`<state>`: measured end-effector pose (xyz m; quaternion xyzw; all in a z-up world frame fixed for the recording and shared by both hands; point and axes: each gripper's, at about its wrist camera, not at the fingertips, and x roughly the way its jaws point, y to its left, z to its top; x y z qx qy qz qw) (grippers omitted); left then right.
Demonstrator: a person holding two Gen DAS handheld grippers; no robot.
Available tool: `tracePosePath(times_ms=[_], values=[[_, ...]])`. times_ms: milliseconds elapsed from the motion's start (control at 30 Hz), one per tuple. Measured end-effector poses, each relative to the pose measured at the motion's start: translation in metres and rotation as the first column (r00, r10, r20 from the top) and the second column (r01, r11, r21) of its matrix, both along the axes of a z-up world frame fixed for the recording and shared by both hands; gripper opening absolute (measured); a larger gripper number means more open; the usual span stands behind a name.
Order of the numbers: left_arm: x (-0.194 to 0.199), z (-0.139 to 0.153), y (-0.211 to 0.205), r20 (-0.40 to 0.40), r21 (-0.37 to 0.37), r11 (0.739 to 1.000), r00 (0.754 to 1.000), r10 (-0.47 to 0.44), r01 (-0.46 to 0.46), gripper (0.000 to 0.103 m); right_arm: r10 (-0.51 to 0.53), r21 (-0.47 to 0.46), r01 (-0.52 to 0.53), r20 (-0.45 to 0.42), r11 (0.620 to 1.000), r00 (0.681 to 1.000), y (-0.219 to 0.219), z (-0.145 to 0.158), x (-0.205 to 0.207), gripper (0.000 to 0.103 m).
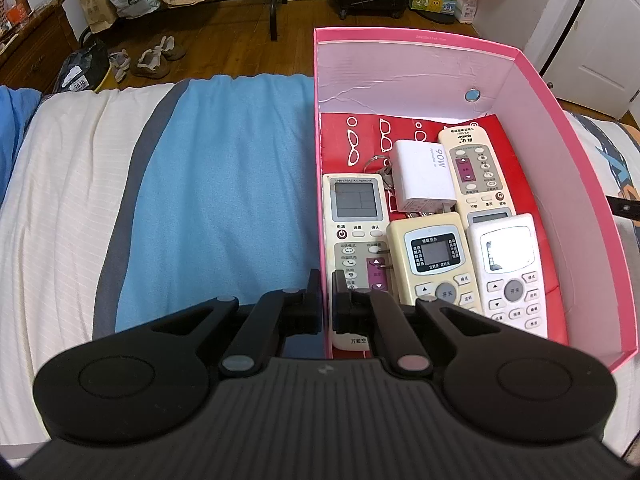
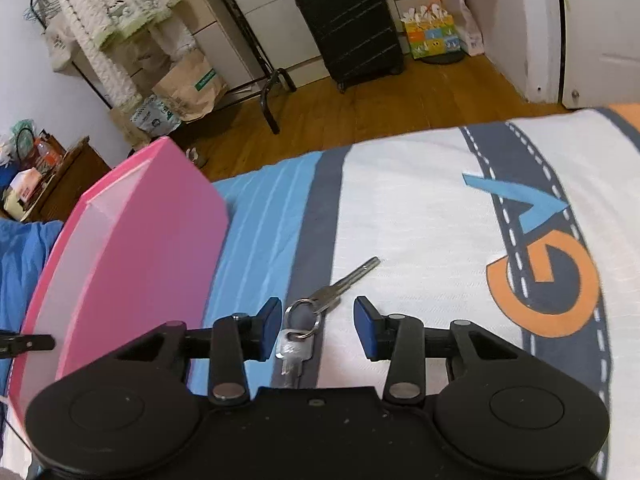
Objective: Organize rigid objects
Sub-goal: 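Carry the keys into the pink box and open the right gripper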
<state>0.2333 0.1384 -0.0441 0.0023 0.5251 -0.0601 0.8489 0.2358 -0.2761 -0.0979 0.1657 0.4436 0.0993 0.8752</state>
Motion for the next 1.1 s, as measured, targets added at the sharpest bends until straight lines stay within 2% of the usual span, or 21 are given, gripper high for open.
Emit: tracePosePath(times_ms=[100,133,267,300,333,400,433,533,900,1000,1100], values=[[0.0,0.0,0.0,0.001,0.002,1.0,1.0,-0.001,0.001,0.004,0.03,0.025,-0.029,-0.034,0.999,0.999,0.006,-0.017,0.007,0.05],[0.001,-0.001,0.0,0.0,0.005,1.0,1.0,-0.001,0.001,0.004,0.047,0.013,-0.047,-0.02,0.999,0.999,0.011,-0.02,0.007,0.052],[0.001,-0.004,-0.002,-0.002,0.019,1.0,1.0,-0.006,0.006,0.004,0.166,-0.155,-0.154,0.065,0.976,0.984,0.044,-0.024,-0.001,0.052],[0.002,-0.004,-0.002,-0.003,0.017,1.0,1.0,-0.003,0.003,0.004,0.165,-0.179,-0.15,0.072,0.972,0.984,0.048,-0.023,-0.001,0.048],[0.002,-0.003,-0.001,-0.004,0.014,1.0,1.0,-0.001,0.001,0.004,0.155,-0.194,-0.139,0.071,0.971,0.985,0.049,-0.021,-0.002,0.027],[0.0,-0.002,-0.002,0.0,0.017,1.0,1.0,-0.004,0.004,0.004,0.147,-0.173,-0.138,0.039,0.975,0.988,0.047,-0.011,0.0,0.025],[-0.001,-0.001,-0.002,0.003,0.019,1.0,1.0,-0.006,0.006,0.004,0.141,-0.158,-0.133,0.042,0.978,0.989,0.046,-0.004,-0.003,0.009],[-0.001,0.0,-0.002,0.006,0.017,1.0,1.0,-0.007,0.007,0.004,0.111,-0.121,-0.106,0.042,0.987,0.993,0.044,0.017,-0.011,0.007],[-0.003,0.0,-0.001,0.015,0.016,1.0,1.0,-0.013,0.013,0.004,0.124,-0.106,-0.106,0.172,0.989,0.977,0.053,0.062,-0.033,0.004],[-0.003,0.0,0.001,0.014,0.001,1.0,1.0,-0.01,0.01,0.004,0.142,-0.22,-0.089,0.234,0.971,0.962,0.068,0.085,-0.043,0.004],[-0.001,0.0,0.001,0.013,-0.003,1.0,1.0,-0.005,0.005,0.004,0.143,-0.185,-0.093,0.277,0.978,0.95,0.077,0.106,-0.054,0.004]])
